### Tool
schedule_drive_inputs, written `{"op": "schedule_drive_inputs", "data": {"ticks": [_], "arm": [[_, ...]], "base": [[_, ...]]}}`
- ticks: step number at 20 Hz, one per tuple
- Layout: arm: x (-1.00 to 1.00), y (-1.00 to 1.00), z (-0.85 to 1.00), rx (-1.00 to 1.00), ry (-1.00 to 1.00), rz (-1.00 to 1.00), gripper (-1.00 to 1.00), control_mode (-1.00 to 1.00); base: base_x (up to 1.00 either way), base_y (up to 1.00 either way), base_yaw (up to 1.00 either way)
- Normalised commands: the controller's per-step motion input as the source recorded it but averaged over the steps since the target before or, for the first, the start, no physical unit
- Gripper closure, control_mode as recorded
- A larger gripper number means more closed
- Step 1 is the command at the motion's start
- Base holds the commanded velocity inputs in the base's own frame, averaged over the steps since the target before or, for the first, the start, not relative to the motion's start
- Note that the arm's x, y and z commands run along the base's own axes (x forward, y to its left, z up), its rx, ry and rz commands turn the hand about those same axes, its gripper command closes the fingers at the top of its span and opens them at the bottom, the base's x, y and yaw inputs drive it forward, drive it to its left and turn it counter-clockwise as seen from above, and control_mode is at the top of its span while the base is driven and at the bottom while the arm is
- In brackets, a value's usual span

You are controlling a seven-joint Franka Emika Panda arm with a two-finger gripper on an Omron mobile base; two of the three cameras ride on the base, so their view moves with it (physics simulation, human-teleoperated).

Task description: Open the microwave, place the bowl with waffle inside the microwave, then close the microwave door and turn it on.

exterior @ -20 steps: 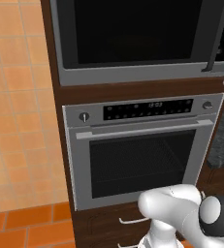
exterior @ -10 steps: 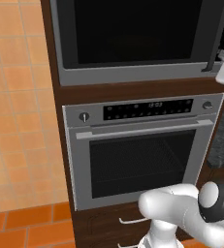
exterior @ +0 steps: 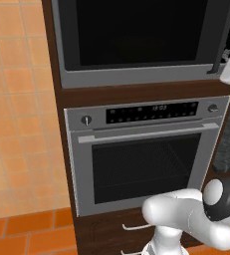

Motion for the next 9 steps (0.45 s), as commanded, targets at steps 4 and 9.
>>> {"op": "schedule_drive_inputs", "data": {"ticks": [4,9], "arm": [[0.00,-0.01,-0.04,0.00,0.00,0.01,1.00,-1.00],[-0.61,0.00,0.00,0.00,0.00,0.03,1.00,-1.00]], "base": [[0.00,0.00,0.00],[0.00,0.00,0.00]]}}
